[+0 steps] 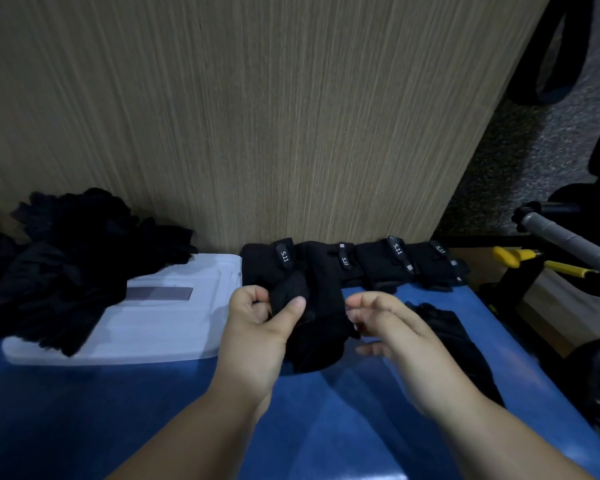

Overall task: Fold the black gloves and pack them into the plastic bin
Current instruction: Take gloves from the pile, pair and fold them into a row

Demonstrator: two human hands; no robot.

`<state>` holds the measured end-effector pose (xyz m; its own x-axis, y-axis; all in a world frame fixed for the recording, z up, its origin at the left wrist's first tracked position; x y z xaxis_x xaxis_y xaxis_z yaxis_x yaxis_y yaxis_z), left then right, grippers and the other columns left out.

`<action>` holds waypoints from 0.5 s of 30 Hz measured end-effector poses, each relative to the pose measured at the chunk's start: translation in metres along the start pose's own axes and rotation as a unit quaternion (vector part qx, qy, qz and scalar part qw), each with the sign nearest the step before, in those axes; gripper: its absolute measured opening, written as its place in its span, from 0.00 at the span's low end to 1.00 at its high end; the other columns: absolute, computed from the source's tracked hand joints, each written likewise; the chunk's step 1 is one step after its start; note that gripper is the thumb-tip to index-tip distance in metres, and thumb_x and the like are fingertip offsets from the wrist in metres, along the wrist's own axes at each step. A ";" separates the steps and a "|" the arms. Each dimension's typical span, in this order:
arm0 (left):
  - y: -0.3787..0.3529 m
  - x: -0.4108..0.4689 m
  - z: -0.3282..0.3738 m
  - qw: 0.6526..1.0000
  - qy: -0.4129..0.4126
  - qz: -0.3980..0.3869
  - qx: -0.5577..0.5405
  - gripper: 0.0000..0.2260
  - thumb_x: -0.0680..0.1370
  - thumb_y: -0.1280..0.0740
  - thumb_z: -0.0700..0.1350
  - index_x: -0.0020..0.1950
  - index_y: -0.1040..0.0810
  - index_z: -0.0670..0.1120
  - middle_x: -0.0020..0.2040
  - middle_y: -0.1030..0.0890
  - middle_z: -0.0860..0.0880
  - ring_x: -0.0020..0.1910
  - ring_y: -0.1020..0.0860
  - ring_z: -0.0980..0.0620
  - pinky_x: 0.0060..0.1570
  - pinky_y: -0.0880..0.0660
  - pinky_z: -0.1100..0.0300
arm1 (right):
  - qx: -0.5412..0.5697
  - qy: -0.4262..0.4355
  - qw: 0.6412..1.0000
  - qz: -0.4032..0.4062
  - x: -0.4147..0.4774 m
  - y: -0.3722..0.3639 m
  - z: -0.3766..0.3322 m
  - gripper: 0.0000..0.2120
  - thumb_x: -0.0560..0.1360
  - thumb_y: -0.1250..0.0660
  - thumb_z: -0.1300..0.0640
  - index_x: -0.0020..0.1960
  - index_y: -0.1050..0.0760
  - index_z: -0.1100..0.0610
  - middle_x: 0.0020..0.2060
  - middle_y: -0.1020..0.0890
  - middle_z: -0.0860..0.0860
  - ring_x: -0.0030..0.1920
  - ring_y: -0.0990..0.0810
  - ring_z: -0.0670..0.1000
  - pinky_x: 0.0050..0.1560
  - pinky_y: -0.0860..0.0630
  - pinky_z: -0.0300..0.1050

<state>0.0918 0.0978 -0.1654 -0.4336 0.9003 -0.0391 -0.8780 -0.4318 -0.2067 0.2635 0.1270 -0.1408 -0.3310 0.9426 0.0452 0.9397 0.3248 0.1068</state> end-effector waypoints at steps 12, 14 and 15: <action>-0.013 -0.011 -0.024 0.992 0.111 -0.048 0.034 0.29 0.63 0.29 0.71 0.54 0.30 0.55 0.52 0.19 0.46 0.52 0.19 0.47 0.59 0.25 0.43 | 0.133 -0.042 0.990 -0.019 0.000 -0.005 0.006 0.15 0.75 0.44 0.76 0.54 0.25 0.62 0.37 0.19 0.56 0.37 0.24 0.53 0.37 0.30 0.44; -0.020 -0.015 -0.034 0.978 0.184 -0.088 -0.035 0.33 0.67 0.31 0.67 0.62 0.28 0.45 0.54 0.17 0.43 0.53 0.18 0.47 0.56 0.22 0.47 | 0.165 -0.041 0.985 -0.027 0.000 -0.005 0.004 0.17 0.74 0.46 0.77 0.54 0.25 0.63 0.36 0.20 0.55 0.37 0.25 0.52 0.37 0.30 0.44; -0.025 -0.019 -0.037 0.968 0.217 -0.109 -0.064 0.31 0.71 0.34 0.64 0.62 0.26 0.42 0.54 0.17 0.43 0.53 0.17 0.47 0.54 0.21 0.49 | 0.175 -0.043 0.983 -0.032 0.000 -0.005 0.003 0.18 0.74 0.47 0.77 0.54 0.25 0.63 0.36 0.21 0.55 0.38 0.24 0.52 0.37 0.29 0.43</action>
<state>0.1296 0.0936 -0.1959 -0.0909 0.9193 -0.3830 -0.8948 -0.2442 -0.3737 0.2588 0.1255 -0.1447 -0.3967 0.9173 -0.0355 0.8938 0.3771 -0.2427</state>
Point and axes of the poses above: each hand's wrist, its own x-axis towards the middle knuckle, its own y-axis out of the back of the hand, z = x × y, the point moved 9 cm from there along x, towards the middle knuckle
